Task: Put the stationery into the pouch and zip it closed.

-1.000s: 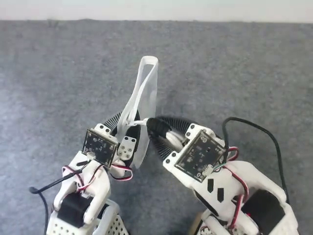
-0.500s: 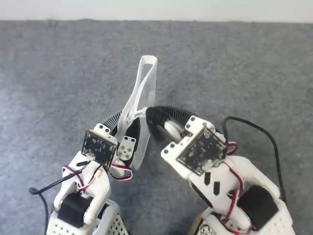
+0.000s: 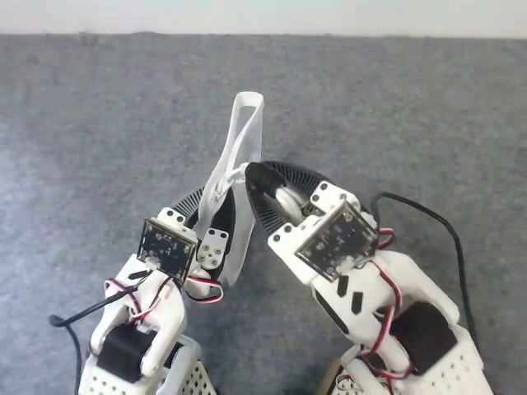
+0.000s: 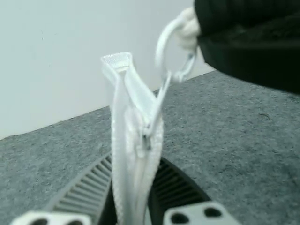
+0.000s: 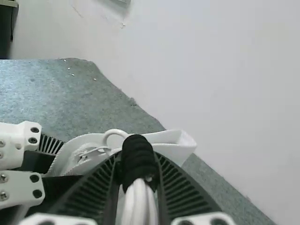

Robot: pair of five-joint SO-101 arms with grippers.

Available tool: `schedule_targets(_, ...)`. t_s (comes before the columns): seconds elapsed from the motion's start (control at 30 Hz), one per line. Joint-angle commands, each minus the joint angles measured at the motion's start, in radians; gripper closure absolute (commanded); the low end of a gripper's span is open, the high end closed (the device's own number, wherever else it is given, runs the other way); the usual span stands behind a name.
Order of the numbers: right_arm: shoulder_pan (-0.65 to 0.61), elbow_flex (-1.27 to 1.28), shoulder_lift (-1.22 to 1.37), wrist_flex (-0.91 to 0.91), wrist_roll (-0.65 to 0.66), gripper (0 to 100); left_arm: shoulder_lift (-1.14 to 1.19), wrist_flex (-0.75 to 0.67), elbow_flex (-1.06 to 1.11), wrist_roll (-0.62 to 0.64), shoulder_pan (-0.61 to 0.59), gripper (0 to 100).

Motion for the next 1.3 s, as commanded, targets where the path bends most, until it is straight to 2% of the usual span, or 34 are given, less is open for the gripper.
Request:
schedule_targets(0.0,0.045,-0.114,0.039,-0.07,-0.006,99.3,-0.002,-0.009,0.01,-0.009,0.0,99)
schedule_targets(0.4,0.051,-0.299,0.206,-0.081,-0.008,99.3,-0.002,-0.009,0.01,-0.012,-0.002,99)
schedule_targets(0.73,0.054,-0.344,0.257,-0.116,-0.005,99.3,-0.002,-0.009,0.01,-0.012,-0.002,99)
schedule_targets(0.97,0.12,-0.348,0.369,-0.154,-0.005,99.3,-0.002,-0.009,0.01,-0.009,-0.006,99)
schedule_targets(1.13,0.054,-0.348,0.314,-0.071,0.002,99.3,-0.002,-0.008,0.002,-0.005,-0.009,99)
schedule_targets(1.27,-0.01,-0.344,0.255,0.027,0.055,99.3,-0.002,0.005,-0.013,-0.003,-0.009,99)
